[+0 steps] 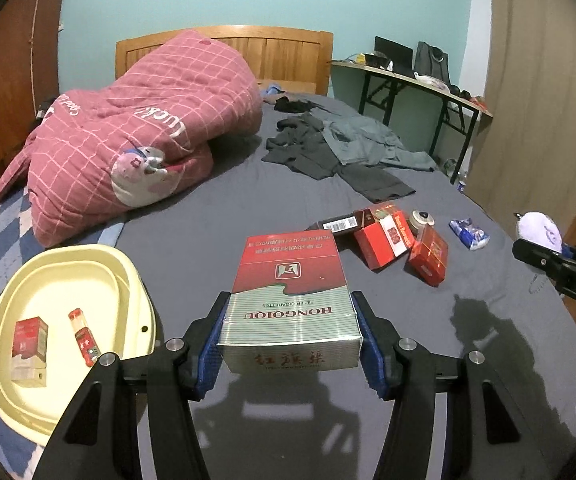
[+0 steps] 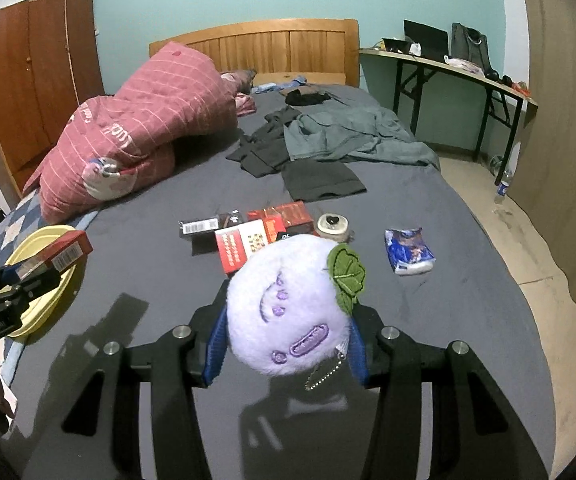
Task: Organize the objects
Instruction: 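Carry the pack and plush toy over the yellow tray with both tools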
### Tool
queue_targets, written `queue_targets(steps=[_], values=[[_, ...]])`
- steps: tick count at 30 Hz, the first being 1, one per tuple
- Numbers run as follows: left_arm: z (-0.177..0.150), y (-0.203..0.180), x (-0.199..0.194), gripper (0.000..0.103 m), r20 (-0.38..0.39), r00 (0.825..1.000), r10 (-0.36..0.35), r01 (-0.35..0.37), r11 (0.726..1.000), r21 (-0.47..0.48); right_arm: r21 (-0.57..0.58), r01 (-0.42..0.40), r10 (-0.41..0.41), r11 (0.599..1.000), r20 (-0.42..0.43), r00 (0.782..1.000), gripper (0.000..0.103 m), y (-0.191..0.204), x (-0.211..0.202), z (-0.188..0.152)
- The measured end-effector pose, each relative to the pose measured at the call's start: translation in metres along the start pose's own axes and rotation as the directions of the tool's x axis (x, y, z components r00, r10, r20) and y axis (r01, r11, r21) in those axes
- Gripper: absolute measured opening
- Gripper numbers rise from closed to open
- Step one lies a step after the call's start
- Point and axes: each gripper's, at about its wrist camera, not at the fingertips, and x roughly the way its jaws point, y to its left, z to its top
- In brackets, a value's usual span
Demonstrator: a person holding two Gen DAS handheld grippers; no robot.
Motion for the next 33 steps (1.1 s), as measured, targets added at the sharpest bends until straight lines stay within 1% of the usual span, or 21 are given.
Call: queue_targets(steps=[7,9,12,16,21,26,29,30,33], values=[[-0.003,0.015,-0.002,0.057,-0.002,1.0,0.018,-0.018,1.0,-0.008,-0.031,-0.025,0.024,0.999,-0.024,0.999,0.05,0.023,0.014,-0.002],[-0.005,0.025,-0.004,0.057,0.003,0.999,0.046,-0.046,0.999,-0.004,-0.05,-0.036,0.034,0.998,-0.029,0.999,0.05,0.036,0.019,-0.001],[-0.01,0.049,-0.005,0.057,-0.008,0.997,0.077,-0.077,0.996,-0.035,-0.07,-0.066,0.064,0.995,-0.036,0.997,0.05,0.06,0.025,0.0],[-0.019,0.083,-0.012,0.057,-0.019,0.992,0.121,-0.122,0.99,-0.073,-0.115,-0.115,0.11,0.987,-0.044,0.993,0.05,0.103,0.035,0.004],[-0.03,0.129,-0.028,0.057,-0.032,0.983,0.179,-0.182,0.977,-0.113,-0.164,-0.19,0.183,0.968,-0.059,0.981,0.05,0.164,0.046,0.007],[-0.038,0.178,-0.053,0.057,-0.028,0.965,0.261,-0.262,0.954,-0.146,-0.221,-0.277,0.263,0.935,-0.091,0.961,0.05,0.233,0.056,0.008],[-0.042,0.202,-0.064,0.057,-0.04,0.955,0.293,-0.295,0.94,-0.169,-0.248,-0.324,0.307,0.913,-0.106,0.946,0.05,0.273,0.059,0.01],[-0.042,0.208,-0.067,0.057,-0.044,0.955,0.295,-0.298,0.94,-0.169,-0.255,-0.334,0.317,0.907,-0.108,0.942,0.05,0.282,0.059,0.012],[-0.039,0.22,-0.074,0.057,-0.027,0.945,0.325,-0.324,0.929,-0.177,-0.275,-0.371,0.353,0.887,-0.114,0.929,0.05,0.314,0.059,0.017]])
